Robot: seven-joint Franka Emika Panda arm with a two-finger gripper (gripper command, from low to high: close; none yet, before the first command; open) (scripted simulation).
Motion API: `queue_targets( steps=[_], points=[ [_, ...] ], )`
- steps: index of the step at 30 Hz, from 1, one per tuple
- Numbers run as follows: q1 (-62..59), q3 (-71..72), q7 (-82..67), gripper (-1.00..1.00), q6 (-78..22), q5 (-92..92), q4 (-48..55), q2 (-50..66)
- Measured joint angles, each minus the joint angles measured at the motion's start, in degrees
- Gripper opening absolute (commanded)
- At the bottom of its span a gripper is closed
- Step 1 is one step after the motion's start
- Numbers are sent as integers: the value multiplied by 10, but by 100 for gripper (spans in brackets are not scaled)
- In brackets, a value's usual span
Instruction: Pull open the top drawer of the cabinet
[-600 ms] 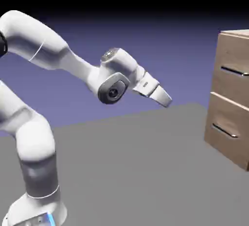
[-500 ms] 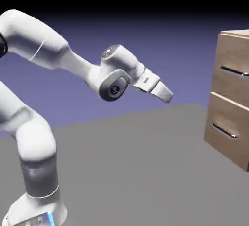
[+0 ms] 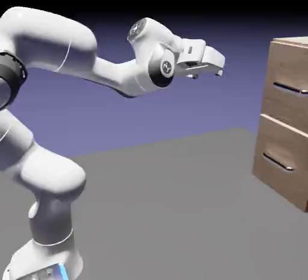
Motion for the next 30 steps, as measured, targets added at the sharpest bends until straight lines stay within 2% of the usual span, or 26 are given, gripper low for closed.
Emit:
queue_targets(
  steps=[30],
  points=[
    [608, -527, 172, 0, -101, -748, 331, -46]
  ],
)
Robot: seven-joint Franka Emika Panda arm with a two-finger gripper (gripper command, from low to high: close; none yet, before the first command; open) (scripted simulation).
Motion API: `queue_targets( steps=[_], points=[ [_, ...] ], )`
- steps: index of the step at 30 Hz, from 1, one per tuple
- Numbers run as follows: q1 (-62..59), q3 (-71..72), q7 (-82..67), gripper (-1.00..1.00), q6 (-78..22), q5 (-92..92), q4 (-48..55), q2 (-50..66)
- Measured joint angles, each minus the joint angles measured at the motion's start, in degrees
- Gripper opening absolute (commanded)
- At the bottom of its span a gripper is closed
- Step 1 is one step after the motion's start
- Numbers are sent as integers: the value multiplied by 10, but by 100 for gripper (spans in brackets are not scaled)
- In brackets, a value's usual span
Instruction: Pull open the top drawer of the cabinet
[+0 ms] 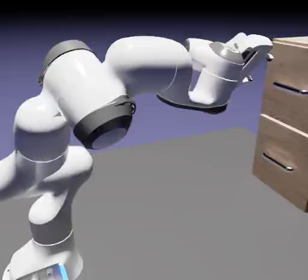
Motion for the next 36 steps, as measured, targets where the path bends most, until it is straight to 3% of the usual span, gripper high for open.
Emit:
queue_targets(
  steps=[15, 24, 25, 27, 36],
  points=[
    [304, -263, 86, 0, -51, -374, 166, -23],
    [403, -311, 14, 0, -8, -367, 317, -104],
    [412, -315, 7, -100, -4, -365, 333, -113],
    [412, -315, 7, -100, -4, -365, 333, -113],
    [291, -253, 89, -100, -62, -389, 146, -19]
  ],
)
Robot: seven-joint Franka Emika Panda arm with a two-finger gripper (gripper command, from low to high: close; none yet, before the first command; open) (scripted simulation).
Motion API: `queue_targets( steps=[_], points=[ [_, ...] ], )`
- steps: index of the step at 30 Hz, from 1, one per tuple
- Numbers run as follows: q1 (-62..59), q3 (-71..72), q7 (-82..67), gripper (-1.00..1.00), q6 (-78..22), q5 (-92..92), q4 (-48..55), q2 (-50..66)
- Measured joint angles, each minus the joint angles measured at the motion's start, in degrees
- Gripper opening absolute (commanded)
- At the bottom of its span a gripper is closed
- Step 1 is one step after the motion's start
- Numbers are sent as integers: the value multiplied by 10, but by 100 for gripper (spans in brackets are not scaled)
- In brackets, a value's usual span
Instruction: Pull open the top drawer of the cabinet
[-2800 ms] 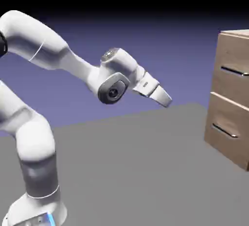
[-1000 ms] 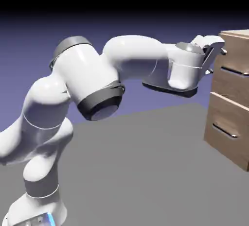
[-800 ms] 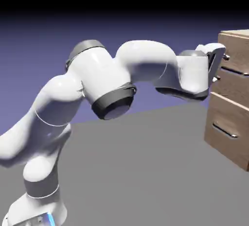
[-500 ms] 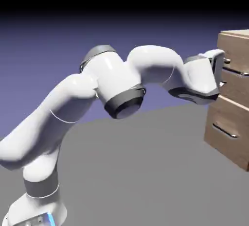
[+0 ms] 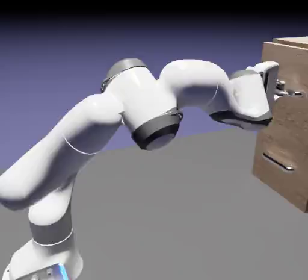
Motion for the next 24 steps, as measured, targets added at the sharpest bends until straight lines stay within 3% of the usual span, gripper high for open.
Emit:
queue_targets(
  steps=[13, 24],
  points=[
    [-252, 187, 119, -100, -53, -12, -240, 134],
    [-480, 403, 97, -100, -88, 4, -388, 103]
  ],
)
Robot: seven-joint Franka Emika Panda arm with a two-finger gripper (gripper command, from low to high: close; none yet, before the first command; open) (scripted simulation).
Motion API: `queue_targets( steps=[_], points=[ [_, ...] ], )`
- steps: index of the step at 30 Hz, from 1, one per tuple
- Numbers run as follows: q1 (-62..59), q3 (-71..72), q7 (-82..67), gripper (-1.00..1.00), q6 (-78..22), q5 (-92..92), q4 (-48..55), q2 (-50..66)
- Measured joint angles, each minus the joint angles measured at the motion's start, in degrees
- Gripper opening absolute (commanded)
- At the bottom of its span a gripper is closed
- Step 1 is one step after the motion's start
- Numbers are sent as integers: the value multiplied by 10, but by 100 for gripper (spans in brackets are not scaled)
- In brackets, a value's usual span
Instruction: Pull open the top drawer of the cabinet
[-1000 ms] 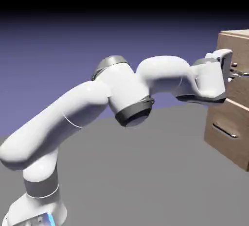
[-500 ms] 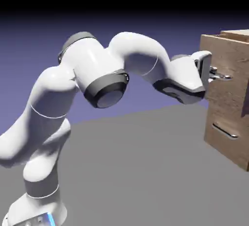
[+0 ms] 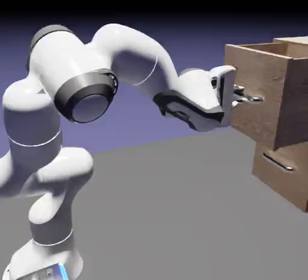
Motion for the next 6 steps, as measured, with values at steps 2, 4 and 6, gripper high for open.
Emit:
queue_targets(
  steps=[2, 4, 6],
  points=[
    [-42, 40, -16, -100, -9, 7, -34, -22],
    [-66, 63, -27, 100, -14, 12, -56, -37],
    [-66, 63, -26, 100, -14, 11, -56, -37]
  ],
)
